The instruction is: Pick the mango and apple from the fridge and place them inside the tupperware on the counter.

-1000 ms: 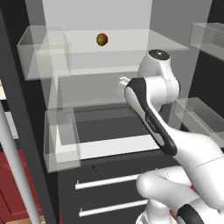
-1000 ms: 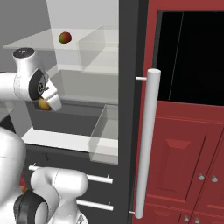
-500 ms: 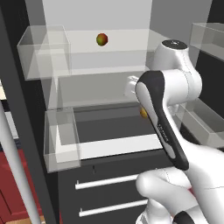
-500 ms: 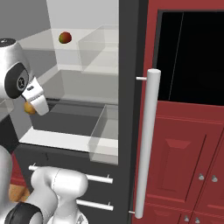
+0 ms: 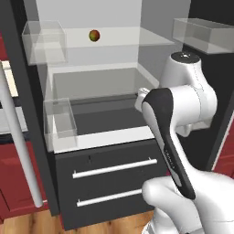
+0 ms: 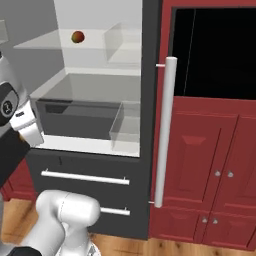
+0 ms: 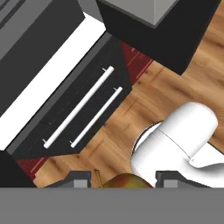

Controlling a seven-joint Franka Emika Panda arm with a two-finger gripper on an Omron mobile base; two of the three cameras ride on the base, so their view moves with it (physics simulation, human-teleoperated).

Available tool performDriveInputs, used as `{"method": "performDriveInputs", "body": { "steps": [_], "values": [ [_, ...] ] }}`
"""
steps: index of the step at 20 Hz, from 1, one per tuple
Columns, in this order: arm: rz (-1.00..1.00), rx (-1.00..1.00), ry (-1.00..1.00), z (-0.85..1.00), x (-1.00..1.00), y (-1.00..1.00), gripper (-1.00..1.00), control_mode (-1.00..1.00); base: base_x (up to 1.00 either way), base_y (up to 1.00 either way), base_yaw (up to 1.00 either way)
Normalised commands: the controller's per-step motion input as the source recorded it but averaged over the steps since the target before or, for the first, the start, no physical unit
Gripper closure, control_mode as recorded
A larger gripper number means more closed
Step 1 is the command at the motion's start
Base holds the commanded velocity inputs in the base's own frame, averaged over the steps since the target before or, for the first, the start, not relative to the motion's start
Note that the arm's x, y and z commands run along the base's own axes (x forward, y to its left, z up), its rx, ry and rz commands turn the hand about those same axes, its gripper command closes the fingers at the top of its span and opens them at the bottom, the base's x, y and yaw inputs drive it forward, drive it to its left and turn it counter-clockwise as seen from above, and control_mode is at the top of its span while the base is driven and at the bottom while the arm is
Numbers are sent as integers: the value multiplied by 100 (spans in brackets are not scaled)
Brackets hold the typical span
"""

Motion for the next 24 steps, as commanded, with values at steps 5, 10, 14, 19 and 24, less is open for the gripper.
{"method": "performDriveInputs", "body": {
  "steps": [5,10,14,19,24],
  "values": [
    [0,0,0,0,0,0,100,100,-100,5,-13],
    [0,0,0,0,0,0,100,100,-100,28,19],
    [0,0,0,0,0,0,100,100,-95,42,98],
    [0,0,0,0,0,0,100,100,-91,32,100],
    [0,0,0,0,0,0,100,100,-3,48,65]
  ]
}}
